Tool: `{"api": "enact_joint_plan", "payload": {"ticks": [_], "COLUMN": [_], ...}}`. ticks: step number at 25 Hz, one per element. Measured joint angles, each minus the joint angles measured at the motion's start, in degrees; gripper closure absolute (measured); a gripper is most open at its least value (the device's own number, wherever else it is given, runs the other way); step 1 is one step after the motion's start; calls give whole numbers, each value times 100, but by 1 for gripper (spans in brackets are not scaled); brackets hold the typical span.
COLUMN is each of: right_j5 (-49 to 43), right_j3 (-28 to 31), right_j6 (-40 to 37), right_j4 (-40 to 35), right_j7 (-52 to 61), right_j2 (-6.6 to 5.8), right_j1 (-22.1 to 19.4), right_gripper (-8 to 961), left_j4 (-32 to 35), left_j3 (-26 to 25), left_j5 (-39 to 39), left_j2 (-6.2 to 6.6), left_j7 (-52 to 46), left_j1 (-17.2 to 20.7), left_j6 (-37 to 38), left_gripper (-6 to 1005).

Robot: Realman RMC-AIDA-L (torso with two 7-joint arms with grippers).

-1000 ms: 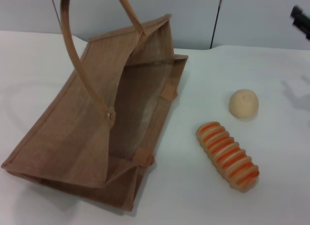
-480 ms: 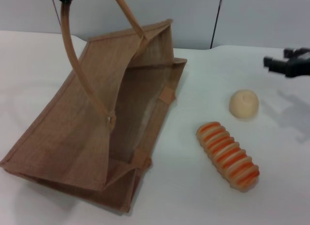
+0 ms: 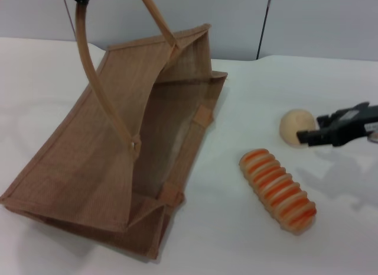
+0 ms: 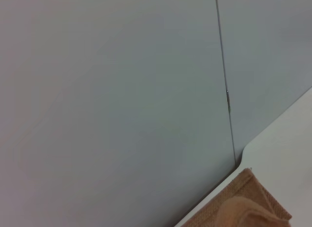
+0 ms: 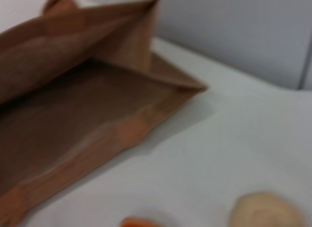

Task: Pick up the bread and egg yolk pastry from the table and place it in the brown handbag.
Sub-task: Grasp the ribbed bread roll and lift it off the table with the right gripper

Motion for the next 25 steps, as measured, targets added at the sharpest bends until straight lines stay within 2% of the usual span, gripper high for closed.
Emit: {"api": "enact_joint_plan", "payload": {"ticks": [10, 17, 25], "right_j5": [-184, -335, -290], "right_j3": [-72, -135, -144], "right_j6": [825, 953, 1118], "right_j4": [182, 845, 940], "right_j7": [109, 123, 124], "right_j2": [18, 27, 28], "right_j1": [275, 654, 746], "right_gripper": [307, 307, 307], "left_j4": [-16, -17, -17], "left_j3": [1, -13, -16], "left_j5": [0, 0, 0], "left_j2": [0, 0, 0], "left_j7": [-4, -6, -7], "left_j1": [-1, -2, 0], "left_j6": [-6, -6, -20], "left_gripper": [881, 881, 881]}}
